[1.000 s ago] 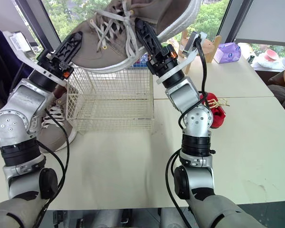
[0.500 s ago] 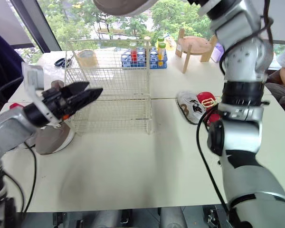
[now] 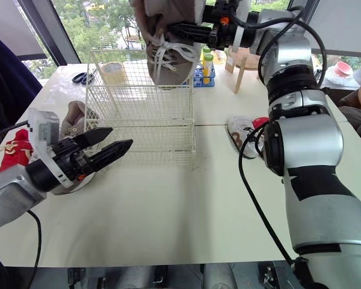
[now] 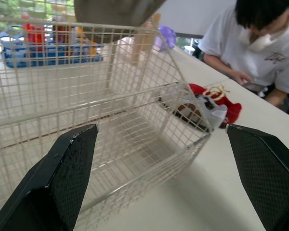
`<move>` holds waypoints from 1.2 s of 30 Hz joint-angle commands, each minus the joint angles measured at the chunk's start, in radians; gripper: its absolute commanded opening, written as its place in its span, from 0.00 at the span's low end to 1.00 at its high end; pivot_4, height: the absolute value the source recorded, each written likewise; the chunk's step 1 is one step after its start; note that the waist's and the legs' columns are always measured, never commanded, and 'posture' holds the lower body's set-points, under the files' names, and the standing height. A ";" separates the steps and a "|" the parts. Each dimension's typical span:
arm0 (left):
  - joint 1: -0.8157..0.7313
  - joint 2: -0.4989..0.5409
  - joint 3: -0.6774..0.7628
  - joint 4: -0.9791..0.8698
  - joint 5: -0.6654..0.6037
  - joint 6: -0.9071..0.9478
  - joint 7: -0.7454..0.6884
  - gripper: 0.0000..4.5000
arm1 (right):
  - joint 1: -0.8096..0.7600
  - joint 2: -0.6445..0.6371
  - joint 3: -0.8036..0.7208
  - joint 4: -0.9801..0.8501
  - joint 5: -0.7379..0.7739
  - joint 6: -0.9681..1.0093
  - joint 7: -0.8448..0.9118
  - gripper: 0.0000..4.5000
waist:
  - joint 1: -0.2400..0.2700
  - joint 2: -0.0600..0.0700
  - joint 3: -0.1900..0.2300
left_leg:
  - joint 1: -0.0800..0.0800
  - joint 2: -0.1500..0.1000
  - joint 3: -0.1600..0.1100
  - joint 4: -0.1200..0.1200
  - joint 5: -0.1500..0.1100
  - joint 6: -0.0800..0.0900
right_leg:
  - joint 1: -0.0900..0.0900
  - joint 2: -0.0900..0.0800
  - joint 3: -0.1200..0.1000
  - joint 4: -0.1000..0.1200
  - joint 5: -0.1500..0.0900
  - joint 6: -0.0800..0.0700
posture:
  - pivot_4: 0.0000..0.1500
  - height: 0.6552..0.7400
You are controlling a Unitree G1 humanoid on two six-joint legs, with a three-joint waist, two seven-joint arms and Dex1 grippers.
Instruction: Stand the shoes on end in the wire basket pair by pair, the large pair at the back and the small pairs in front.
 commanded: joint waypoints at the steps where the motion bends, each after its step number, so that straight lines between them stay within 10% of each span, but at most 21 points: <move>1: -0.012 -0.005 -0.011 -0.016 0.018 -0.045 0.006 0.97 | -0.052 0.014 -0.004 0.026 -0.060 -0.032 0.009 0.37 | 0.000 0.000 0.000 | 0.000 0.000 0.000 0.000 0.000 0.000 | 0.000 0.000 0.000 0.000 0.000 0.000 | 1.00 1.00; 7: -0.017 -0.039 -0.081 0.024 0.138 -0.064 0.054 0.97 | -0.048 0.057 0.006 0.083 -0.171 -0.068 -0.102 0.37 | 0.005 0.000 0.000 | 0.000 -0.001 -0.001 -0.001 0.001 -0.001 | 0.001 -0.001 -0.001 0.000 -0.001 -0.002 | 1.00 1.00; 12: -0.029 -0.047 -0.095 0.021 0.161 -0.068 0.035 0.99 | -0.050 0.059 -0.038 0.105 -0.185 -0.054 -0.165 0.96 | 0.002 0.000 0.000 | -0.002 -0.001 -0.001 -0.001 0.002 -0.004 | -0.001 -0.001 -0.001 -0.002 0.001 -0.001 | 1.00 1.00; 30: -0.085 0.066 0.190 0.197 -0.051 -0.062 0.135 0.99 | 0.009 -0.164 -0.206 0.020 -0.106 0.023 0.004 0.99 | 0.002 0.000 0.000 | -0.001 -0.001 -0.002 -0.003 0.002 -0.003 | -0.001 0.000 -0.001 -0.002 0.001 0.000 | 1.00 1.00; 36: -0.266 0.297 0.064 0.580 0.151 0.097 0.154 0.99 | 0.313 -0.151 -0.154 -0.736 0.173 0.506 0.218 0.99 | 0.000 0.001 0.000 | 0.002 0.000 -0.004 -0.003 0.002 -0.002 | 0.003 0.005 -0.003 -0.001 0.001 0.000 | 1.00 1.00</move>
